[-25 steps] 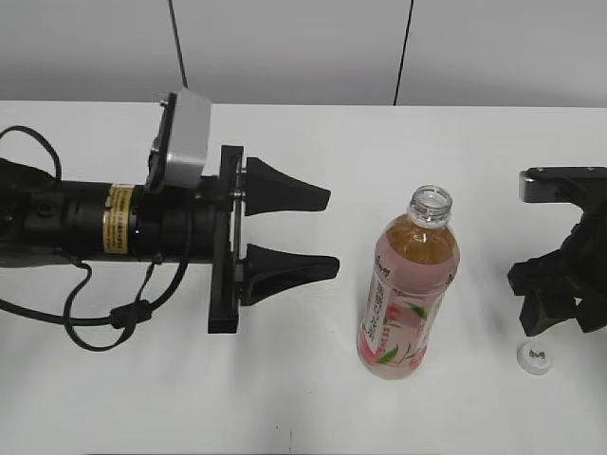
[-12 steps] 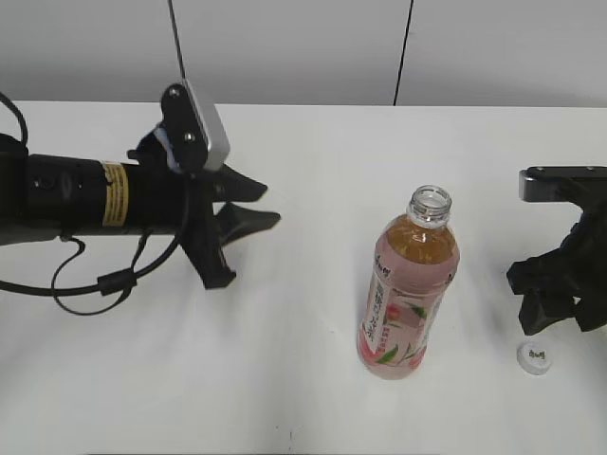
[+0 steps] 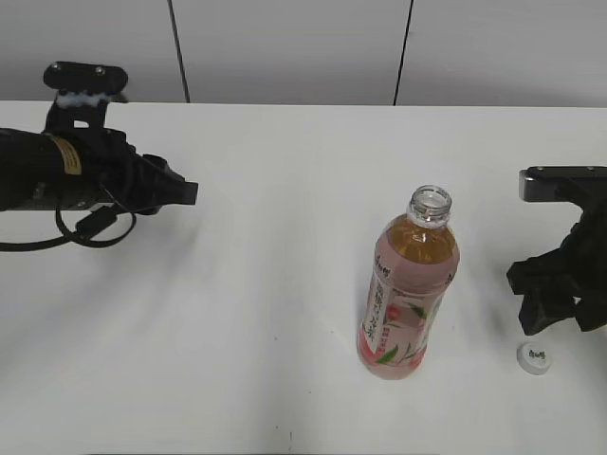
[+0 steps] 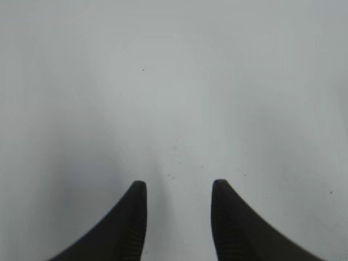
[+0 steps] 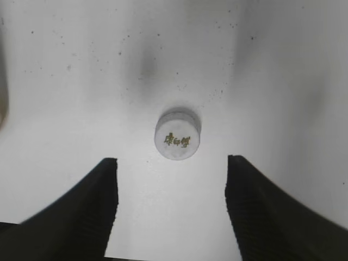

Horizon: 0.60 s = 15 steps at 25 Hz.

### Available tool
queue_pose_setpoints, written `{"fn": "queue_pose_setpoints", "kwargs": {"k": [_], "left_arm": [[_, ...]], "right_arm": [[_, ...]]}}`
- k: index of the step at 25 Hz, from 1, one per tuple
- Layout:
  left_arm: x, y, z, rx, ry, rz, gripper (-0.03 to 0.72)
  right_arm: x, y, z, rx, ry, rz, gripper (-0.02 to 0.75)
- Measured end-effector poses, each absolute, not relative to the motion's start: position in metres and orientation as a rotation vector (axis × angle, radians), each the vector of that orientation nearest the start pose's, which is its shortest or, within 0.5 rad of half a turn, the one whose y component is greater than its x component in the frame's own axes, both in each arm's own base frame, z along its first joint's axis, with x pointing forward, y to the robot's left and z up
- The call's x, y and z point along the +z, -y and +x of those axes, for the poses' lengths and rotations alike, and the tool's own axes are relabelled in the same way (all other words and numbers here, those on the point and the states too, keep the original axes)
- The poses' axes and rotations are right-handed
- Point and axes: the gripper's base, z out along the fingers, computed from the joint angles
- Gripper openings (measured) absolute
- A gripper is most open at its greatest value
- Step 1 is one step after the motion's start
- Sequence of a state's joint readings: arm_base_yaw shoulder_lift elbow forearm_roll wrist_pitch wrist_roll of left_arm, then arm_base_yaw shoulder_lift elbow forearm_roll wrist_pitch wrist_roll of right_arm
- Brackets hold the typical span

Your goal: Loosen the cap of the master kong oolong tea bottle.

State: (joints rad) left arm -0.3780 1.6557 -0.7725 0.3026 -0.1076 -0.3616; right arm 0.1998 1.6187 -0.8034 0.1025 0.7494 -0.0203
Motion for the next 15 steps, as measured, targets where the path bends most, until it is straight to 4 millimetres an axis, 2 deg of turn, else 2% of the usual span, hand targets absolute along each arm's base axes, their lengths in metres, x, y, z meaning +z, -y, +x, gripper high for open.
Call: {"fn": "queue_pose_setpoints", "kwargs": {"k": [5, 8, 15], "left_arm": [[0.205, 0.111, 0.291, -0.249, -2.247, 0.304, 0.245], [0.223, 0.1, 0.281, -0.23, -2.261, 0.243, 0.245], [0.283, 0.079, 0.233, -0.236, -2.237, 0.142, 0.245]], "right_arm": [[0.163, -0.058, 0.254, 0.123, -3.066, -0.239, 0.472], [0.17, -0.057, 0.246, 0.126, -3.054, -0.254, 0.472], [0.2, -0.05, 0.215, 0.127, -2.988, -0.273, 0.472]]}}
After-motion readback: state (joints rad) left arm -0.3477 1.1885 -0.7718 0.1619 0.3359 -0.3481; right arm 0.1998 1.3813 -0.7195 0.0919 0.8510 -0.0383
